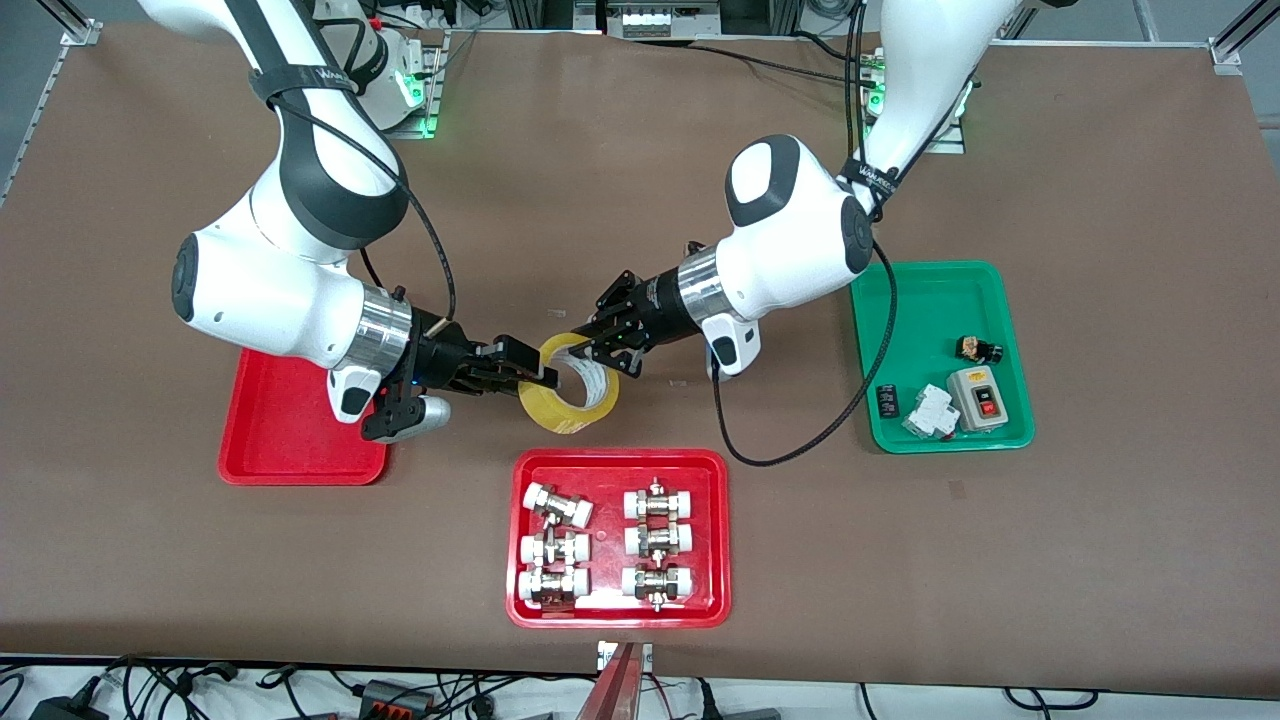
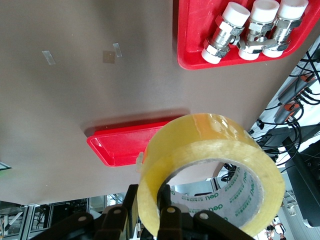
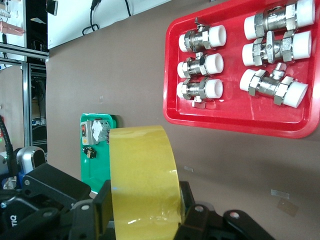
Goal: Left arm passes tape to right arm into tray
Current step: 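Grasp the tape with the right gripper beside the left gripper, then open the left gripper and withdraw while the right gripper carries the tape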
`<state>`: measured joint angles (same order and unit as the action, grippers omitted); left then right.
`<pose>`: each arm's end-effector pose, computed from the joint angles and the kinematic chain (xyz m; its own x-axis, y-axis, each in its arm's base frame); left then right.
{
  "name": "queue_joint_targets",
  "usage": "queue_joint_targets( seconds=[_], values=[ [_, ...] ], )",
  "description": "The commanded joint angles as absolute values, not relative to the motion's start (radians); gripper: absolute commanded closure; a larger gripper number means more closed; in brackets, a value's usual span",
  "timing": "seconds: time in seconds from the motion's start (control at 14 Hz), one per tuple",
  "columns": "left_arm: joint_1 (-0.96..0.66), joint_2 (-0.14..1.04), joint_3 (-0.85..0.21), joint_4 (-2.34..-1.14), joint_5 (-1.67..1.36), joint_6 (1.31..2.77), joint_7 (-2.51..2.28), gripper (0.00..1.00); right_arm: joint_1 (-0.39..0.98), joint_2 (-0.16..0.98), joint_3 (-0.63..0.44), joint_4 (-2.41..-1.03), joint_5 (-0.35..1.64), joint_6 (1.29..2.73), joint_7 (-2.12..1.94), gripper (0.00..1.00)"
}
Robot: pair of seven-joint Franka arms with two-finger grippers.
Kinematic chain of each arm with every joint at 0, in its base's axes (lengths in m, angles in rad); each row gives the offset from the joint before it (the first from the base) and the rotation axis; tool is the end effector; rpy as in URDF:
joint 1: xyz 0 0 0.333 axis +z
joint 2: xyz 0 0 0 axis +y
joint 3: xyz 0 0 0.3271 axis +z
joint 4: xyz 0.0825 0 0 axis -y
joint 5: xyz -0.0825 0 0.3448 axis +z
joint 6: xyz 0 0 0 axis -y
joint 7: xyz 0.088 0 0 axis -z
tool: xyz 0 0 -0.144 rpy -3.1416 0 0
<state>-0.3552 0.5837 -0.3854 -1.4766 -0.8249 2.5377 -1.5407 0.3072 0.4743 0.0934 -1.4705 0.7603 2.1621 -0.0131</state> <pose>0.5773 -0.4560 0.4115 0.1113 0.6132 -0.7820 0.9894 0.0054 0.1451 0.6285 0.3064 0.4368 0.9978 0.0020 0.0667 0.0464 -0.7396 -0.6714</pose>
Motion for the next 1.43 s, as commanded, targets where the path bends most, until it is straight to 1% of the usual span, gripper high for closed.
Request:
queue_joint_targets(
  seconds=[0.0, 0.07, 0.14, 0.21, 0.36, 0.5, 0.64, 0.79, 0.93, 1.07, 1.21, 1.29, 1.36],
  values=[
    [-0.368, 0.589, -0.385, -1.44, -0.847, 2.543, -1.537, 0.74, 0.305, 0.48, 0.095, -1.45, 0.776, 2.168, -0.011, 1.0],
    [-0.365, 0.588, -0.376, -1.425, -0.839, 2.545, -1.531, 0.47, 0.305, 0.482, 0.097, -1.445, 0.776, 2.164, -0.015, 1.0],
    [-0.356, 0.584, -0.367, -1.39, -0.816, 2.542, -1.523, 0.0, 0.304, 0.48, 0.095, -1.44, 0.776, 2.158, -0.015, 1.0],
    [-0.327, 0.581, -0.354, -1.369, -0.778, 2.534, -1.526, 0.0, 0.304, 0.48, 0.095, -1.437, 0.776, 2.155, -0.006, 1.0],
    [-0.258, 0.559, -0.361, -1.367, -0.694, 2.498, -1.523, 0.0, 0.299, 0.48, 0.094, -1.419, 0.775, 2.145, 0.04, 1.0],
    [-0.2, 0.537, -0.354, -1.373, -0.558, 2.426, -1.476, 0.0, 0.257, 0.482, 0.086, -1.416, 0.772, 2.08, 0.029, 1.0],
    [-0.116, 0.525, -0.365, -1.364, -0.381, 2.212, -1.287, 0.0, 0.187, 0.483, 0.086, -1.422, 0.756, 1.992, -0.015, 1.0],
    [-0.039, 0.488, -0.364, -1.362, -0.312, 2.033, -1.017, 0.0, 0.1, 0.492, 0.086, -1.446, 0.732, 1.889, -0.148, 1.0],
    [0.029, 0.456, -0.351, -1.362, -0.305, 1.848, -0.709, 0.0, 0.007, 0.517, 0.086, -1.485, 0.697, 1.81, -0.272, 1.0],
    [0.11, 0.41, -0.36, -1.345, -0.147, 1.641, -0.475, 0.0, -0.081, 0.534, 0.086, -1.531, 0.66, 1.748, -0.395, 1.0],
    [0.126, 0.393, -0.356, -1.264, 0.076, 1.444, -0.248, 0.0, -0.159, 0.557, 0.086, -1.568, 0.658, 1.714, -0.522, 1.0],
    [0.129, 0.393, -0.354, -1.225, 0.156, 1.346, -0.133, 0.0, -0.193, 0.572, 0.084, -1.578, 0.655, 1.703, -0.588, 1.0],
    [0.132, 0.391, -0.353, -1.206, 0.197, 1.28, -0.056, 0.0, -0.225, 0.587, 0.084, -1.591, 0.632, 1.698, -0.645, 1.0]
  ],
)
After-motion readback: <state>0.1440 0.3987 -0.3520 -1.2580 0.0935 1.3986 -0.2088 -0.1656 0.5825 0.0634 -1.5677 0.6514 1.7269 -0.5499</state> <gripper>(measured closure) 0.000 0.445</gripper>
